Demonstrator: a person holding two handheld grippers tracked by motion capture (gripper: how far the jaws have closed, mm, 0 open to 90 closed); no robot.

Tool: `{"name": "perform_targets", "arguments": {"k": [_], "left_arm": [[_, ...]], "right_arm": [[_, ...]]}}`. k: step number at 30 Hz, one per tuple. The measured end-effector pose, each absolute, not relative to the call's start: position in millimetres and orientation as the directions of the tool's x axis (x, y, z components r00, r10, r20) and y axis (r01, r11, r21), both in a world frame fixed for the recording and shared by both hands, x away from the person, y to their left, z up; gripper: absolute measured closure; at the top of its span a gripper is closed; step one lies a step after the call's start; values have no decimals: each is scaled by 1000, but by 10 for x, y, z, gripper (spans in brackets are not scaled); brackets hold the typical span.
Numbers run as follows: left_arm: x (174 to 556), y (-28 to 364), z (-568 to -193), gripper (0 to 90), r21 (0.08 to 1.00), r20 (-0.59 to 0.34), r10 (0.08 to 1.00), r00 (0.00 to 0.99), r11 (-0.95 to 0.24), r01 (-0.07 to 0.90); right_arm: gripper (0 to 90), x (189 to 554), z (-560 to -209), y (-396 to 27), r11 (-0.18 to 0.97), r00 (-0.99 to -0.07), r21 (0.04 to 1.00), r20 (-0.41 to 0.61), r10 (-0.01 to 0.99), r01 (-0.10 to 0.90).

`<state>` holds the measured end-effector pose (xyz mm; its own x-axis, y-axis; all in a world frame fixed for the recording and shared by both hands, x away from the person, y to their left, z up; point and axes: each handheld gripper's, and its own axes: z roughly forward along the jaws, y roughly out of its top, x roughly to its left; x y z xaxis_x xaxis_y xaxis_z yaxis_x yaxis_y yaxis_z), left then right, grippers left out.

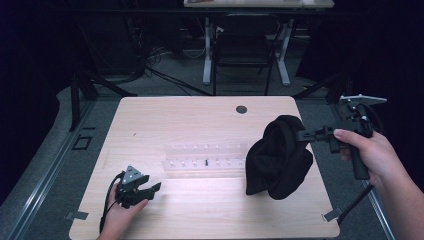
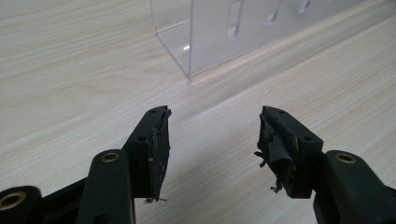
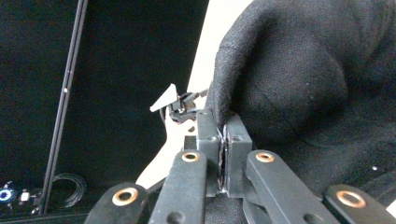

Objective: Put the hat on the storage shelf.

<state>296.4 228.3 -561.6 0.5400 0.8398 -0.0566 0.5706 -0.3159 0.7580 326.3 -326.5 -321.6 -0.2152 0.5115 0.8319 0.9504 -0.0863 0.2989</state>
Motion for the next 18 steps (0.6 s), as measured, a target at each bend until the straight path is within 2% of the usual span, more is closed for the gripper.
{"name": "perform_targets", "arguments": {"k": [18], "left_arm": [[2965, 2290, -5611, 429, 761, -64, 844, 533, -304, 573]], "right_arm": [[882, 3353, -2846, -3160, -94, -254, 350, 815, 521, 932]]}}
